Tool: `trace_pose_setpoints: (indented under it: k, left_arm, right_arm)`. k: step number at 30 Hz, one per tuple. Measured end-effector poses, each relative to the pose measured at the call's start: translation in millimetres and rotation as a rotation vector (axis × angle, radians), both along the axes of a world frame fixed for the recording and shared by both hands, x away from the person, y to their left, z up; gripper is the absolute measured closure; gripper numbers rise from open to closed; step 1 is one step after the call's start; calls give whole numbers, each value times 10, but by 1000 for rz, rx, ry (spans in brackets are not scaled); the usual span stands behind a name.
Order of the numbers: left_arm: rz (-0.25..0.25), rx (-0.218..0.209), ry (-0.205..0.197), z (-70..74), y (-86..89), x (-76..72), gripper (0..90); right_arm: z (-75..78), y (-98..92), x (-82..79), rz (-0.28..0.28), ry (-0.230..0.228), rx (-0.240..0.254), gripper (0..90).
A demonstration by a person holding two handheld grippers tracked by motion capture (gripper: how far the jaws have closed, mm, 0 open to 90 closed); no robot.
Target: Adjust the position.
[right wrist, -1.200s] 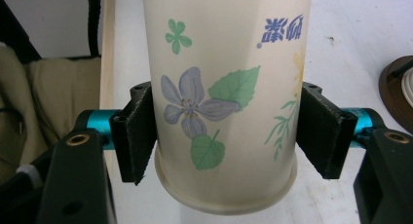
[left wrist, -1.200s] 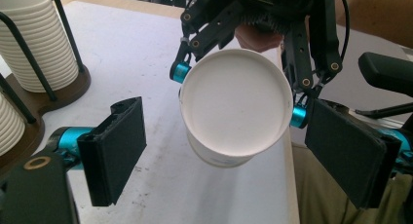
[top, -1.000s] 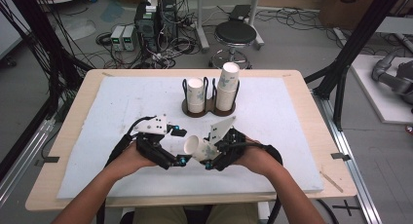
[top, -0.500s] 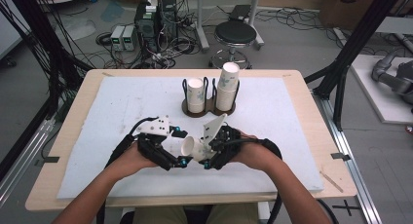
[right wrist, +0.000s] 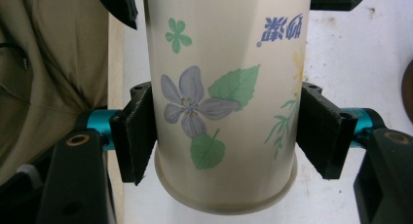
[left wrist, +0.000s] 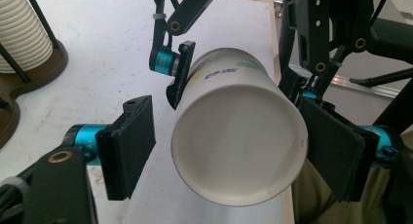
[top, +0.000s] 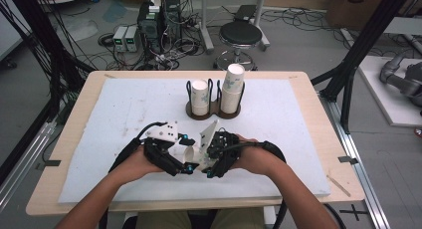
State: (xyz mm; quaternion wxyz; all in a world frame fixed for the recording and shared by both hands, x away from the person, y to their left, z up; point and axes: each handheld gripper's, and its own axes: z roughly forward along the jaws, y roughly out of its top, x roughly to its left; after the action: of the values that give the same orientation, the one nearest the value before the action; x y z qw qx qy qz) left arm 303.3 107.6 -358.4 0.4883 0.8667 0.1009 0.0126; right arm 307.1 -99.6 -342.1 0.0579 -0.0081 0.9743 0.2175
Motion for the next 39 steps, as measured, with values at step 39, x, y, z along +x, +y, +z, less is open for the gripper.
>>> trace_pose_setpoints:
  k: [39]
  left_arm:
    - [84,-306,18,-253,368,87,364]
  right_arm:
    - [-141,-804,-84,-275,-3,727,205]
